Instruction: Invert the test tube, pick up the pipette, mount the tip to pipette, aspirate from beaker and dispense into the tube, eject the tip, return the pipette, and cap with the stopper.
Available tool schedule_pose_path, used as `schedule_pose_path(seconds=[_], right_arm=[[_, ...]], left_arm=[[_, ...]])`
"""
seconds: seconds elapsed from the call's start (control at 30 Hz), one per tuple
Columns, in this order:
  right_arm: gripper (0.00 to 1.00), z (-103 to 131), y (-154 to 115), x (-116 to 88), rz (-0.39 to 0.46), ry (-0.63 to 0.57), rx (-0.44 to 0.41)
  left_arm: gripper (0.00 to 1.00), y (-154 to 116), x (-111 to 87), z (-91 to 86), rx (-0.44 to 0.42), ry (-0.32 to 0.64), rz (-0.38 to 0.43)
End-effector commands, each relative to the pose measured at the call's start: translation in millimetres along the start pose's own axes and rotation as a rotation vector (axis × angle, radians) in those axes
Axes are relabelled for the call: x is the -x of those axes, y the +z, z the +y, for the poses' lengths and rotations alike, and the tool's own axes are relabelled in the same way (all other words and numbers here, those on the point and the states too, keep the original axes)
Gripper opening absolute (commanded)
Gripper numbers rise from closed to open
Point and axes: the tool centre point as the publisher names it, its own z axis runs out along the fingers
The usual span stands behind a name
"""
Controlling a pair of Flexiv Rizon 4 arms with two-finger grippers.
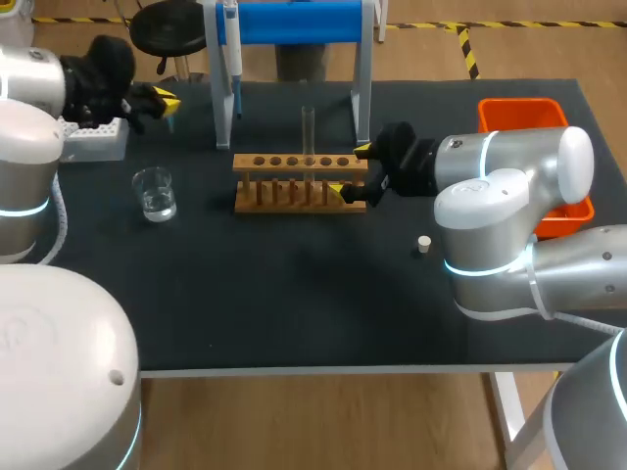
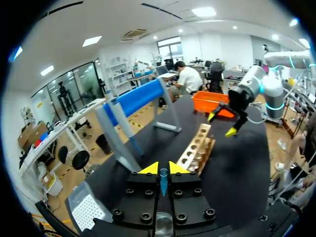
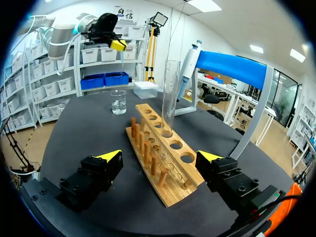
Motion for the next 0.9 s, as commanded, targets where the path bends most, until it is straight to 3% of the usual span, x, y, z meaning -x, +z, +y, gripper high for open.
schedule_pose_path(seconds=[0.03, 0.3, 0.5, 0.9], right_arm=[[1.00, 0, 1, 0, -0.001, 0.000, -0.001], [1.00, 0, 1, 0, -0.001, 0.000, -0.001], [1.00, 0, 1, 0, -0.001, 0.000, -0.001], [1.00, 0, 1, 0, -0.001, 0.000, -0.001]], left_arm=[[0.00, -10, -20.4, -20.9, 0.055, 0.006, 0.050], [0.00, -2, -63.9, -60.2, 0.028, 0.026, 0.188], [0.00, 9, -91.0, -84.7, 0.030, 0.069, 0.245], [0.00, 26, -121.9, -112.4, -0.046, 0.069, 0.317]])
